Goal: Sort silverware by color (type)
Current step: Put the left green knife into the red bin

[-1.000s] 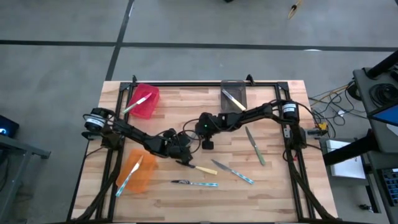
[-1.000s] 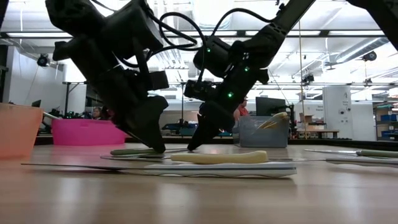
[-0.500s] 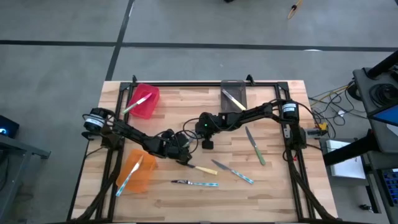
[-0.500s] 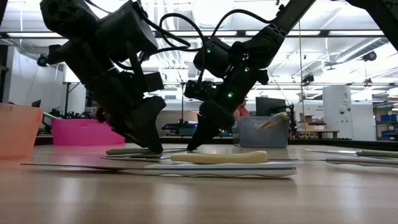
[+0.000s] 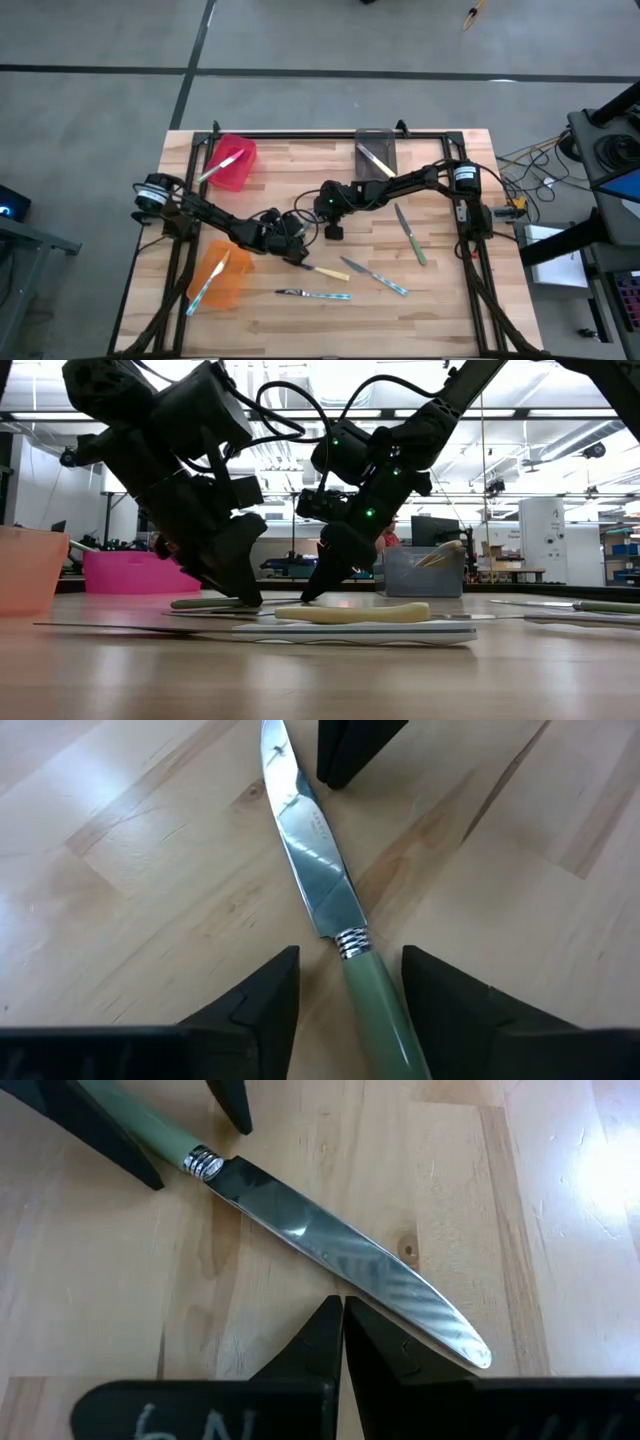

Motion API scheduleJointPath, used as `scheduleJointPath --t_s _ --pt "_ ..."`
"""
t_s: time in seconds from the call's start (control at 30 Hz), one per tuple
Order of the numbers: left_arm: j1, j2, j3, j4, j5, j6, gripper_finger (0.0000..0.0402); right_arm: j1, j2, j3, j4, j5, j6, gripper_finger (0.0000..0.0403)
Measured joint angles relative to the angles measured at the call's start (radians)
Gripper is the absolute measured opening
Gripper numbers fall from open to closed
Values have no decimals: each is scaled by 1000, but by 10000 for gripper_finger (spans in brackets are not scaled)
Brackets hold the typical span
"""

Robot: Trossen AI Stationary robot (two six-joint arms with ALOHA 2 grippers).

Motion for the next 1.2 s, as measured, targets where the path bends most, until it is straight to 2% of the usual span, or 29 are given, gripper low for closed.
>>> scheduleJointPath --t_s 0.53,1.2 --pt "2 0 -6 -4 -24 -36 26 0 0 0 -2 0 -3 8" --pt "-14 -44 2 -9 13 -87 4 0 -34 0 -14 9 23 8"
